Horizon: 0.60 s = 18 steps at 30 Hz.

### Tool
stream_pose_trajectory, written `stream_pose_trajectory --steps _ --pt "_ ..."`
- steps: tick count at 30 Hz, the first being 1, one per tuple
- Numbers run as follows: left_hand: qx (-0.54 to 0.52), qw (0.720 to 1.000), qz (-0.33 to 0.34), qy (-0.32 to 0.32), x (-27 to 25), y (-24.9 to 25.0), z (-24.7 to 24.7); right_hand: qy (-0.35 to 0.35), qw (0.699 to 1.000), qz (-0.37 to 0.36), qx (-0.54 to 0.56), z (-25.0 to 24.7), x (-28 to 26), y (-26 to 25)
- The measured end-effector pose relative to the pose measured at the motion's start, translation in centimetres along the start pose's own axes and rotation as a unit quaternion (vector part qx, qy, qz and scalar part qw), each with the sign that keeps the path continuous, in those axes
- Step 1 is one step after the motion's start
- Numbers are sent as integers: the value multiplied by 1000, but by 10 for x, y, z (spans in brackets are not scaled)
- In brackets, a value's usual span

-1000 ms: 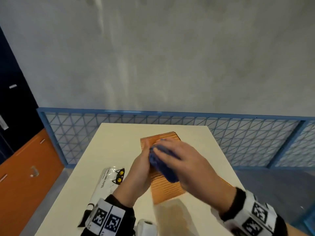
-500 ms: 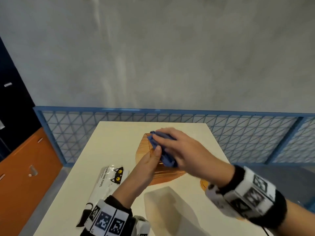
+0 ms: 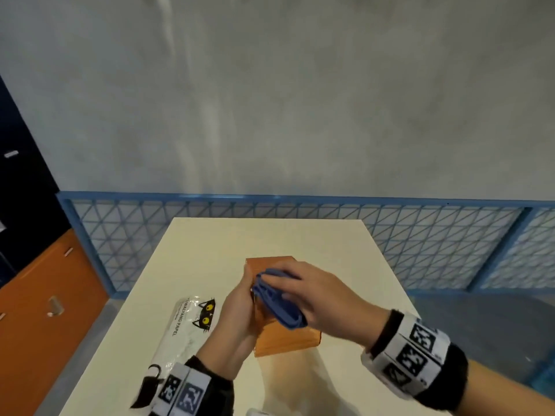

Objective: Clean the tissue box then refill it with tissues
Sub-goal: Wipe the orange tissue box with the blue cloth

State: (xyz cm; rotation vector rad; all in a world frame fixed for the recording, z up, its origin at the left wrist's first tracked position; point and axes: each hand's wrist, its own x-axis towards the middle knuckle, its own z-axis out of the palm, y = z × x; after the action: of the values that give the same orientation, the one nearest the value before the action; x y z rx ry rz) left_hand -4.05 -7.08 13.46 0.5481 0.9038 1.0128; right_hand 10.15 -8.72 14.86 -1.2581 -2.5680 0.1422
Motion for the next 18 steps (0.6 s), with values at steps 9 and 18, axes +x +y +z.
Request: stream_pose_trajectory --steps 9,18 --pt "185 981 63 -23 0 -17 -13 -62 988 123 63 -12 24 35" --pt "316 941 60 -102 1 -15 -21 -24 978 208 20 43 -9 71"
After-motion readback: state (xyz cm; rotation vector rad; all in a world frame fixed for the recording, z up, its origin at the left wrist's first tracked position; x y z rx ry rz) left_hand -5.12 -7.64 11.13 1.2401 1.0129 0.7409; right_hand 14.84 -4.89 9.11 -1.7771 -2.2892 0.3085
